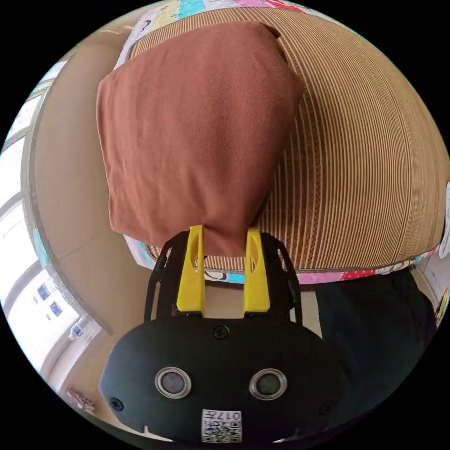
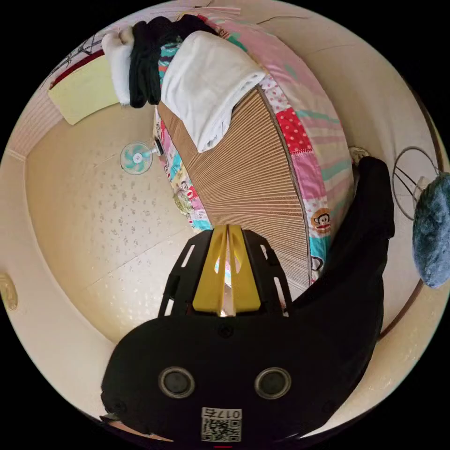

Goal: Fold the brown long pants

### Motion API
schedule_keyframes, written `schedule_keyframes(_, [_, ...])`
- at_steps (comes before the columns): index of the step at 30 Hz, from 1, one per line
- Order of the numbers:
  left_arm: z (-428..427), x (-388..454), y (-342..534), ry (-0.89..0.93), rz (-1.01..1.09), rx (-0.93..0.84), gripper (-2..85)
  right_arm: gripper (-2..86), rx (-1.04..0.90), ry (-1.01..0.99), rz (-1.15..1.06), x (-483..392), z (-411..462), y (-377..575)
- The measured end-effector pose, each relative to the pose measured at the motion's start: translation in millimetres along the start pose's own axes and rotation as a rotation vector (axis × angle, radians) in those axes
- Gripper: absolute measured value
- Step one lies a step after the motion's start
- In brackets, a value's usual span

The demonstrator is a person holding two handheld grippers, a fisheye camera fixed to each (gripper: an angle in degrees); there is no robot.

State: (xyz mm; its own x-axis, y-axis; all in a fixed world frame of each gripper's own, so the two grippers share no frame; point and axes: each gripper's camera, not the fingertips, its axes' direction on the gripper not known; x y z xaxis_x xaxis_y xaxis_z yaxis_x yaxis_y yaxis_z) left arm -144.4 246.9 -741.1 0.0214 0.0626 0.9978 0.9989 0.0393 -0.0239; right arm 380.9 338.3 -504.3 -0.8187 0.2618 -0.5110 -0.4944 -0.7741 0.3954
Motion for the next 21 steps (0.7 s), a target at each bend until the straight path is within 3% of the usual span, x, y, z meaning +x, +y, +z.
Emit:
schedule_keyframes(4, [-37.1,-40.0,66.7,0.228,0.023,0.292,4.1,0.2,0.051,-0.042,-0.049,23.7,-38.7,11.9])
schedule_keyframes(6, [-71.5,-77.7,108.9,0.435,0.017,0.424,3.9,0.3,0.04,-0.107,-0.087,29.7,-38.6,13.4])
schedule_keyframes(11, [-174.7,-120.3,177.5,0.792,0.135,0.822,2.1,0.4,-0.087,-0.284,-0.346,10.0,-0.5,15.2])
schedule_keyframes(15, [-259.2,-86.3,225.4,0.833,0.331,1.055,0.7,0.4,-0.32,-0.335,-0.546,-29.9,70.9,23.6])
schedule_keyframes(18, [-295.6,-55.1,275.4,0.888,0.361,1.245,0.4,0.5,-0.523,-0.361,-0.693,-58.6,124.1,47.0])
schedule_keyframes(21, [-325.6,-27.5,337.1,0.974,0.481,1.449,0.3,1.1,-0.772,-0.262,-0.831,-73.6,171.1,83.2])
